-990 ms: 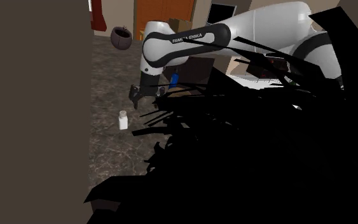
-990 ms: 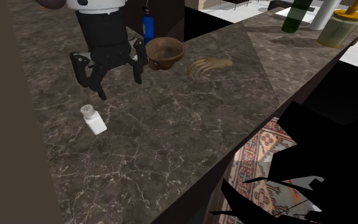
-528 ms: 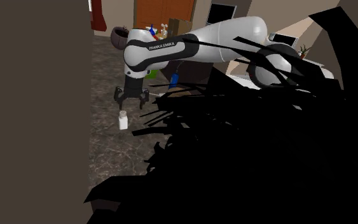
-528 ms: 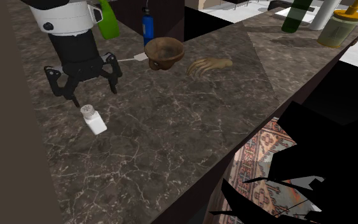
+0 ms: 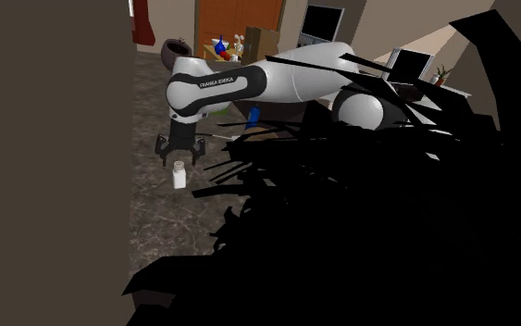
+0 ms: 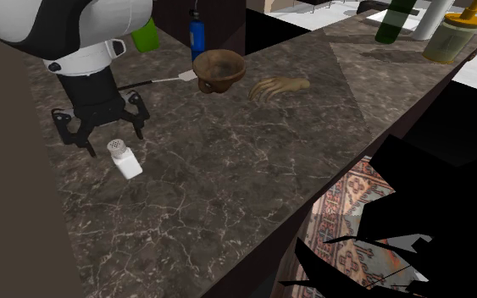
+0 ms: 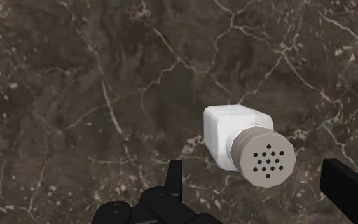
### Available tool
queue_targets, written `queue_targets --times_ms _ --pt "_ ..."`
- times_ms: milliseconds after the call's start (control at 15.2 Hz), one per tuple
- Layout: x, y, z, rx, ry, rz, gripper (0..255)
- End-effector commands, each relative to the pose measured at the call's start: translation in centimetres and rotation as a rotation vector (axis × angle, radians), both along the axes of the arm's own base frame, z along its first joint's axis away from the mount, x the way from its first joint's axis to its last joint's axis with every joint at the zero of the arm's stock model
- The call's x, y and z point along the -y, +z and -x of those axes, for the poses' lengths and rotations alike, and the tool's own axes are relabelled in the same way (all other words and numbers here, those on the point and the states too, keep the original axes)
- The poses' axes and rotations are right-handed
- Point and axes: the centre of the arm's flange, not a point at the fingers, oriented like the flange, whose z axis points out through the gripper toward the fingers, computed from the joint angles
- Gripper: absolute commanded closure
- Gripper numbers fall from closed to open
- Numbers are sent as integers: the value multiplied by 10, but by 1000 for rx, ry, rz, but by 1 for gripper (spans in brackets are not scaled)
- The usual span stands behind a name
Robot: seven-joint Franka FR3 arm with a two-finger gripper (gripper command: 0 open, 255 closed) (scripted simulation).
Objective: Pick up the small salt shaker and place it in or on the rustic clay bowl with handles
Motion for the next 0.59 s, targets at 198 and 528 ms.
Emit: queue_targets --times_ms 198,528 --pt "-2 -19 0 1 0 0 0" --pt "-2 -19 0 1 0 0 0"
